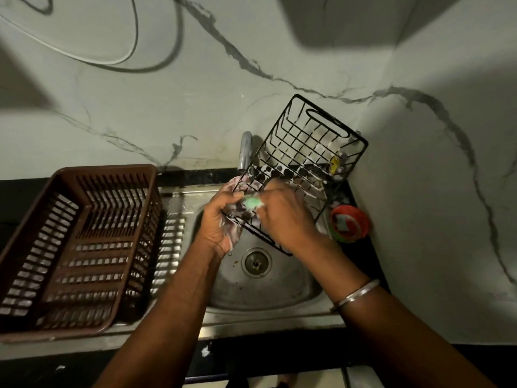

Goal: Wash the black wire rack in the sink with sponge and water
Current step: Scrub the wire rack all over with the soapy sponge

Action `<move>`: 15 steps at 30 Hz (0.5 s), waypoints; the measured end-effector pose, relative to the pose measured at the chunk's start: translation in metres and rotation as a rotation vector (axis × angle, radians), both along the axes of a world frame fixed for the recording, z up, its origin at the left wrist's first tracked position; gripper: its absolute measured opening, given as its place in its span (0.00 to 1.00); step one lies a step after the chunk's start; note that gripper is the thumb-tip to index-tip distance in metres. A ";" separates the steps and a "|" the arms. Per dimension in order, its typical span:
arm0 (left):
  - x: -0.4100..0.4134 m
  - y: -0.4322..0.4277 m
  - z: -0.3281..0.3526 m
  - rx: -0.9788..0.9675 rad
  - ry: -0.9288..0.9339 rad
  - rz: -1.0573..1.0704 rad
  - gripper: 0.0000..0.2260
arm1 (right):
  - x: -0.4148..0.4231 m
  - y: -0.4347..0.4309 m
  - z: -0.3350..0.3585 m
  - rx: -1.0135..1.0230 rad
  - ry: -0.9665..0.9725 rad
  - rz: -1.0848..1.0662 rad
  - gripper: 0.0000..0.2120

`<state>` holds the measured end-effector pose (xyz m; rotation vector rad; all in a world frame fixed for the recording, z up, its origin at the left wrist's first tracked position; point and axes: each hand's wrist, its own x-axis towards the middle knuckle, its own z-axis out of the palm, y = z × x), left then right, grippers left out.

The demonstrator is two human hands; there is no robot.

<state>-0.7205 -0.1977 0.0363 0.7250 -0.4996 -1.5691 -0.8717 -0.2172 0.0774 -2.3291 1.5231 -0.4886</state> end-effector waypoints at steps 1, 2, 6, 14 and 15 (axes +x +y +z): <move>-0.002 -0.001 -0.002 0.006 0.004 0.025 0.22 | 0.007 0.004 -0.002 0.008 -0.001 -0.002 0.13; -0.006 -0.003 -0.003 0.012 -0.005 0.042 0.25 | 0.012 0.007 -0.005 0.023 -0.023 -0.016 0.13; -0.007 -0.005 -0.011 -0.038 0.017 0.044 0.27 | 0.015 0.002 -0.004 0.201 -0.201 -0.003 0.08; 0.000 -0.007 -0.018 -0.041 0.088 0.043 0.33 | 0.012 0.002 -0.002 0.306 -0.327 0.007 0.10; 0.000 -0.008 -0.017 -0.055 0.097 0.040 0.32 | 0.010 -0.001 -0.003 0.324 -0.344 -0.032 0.11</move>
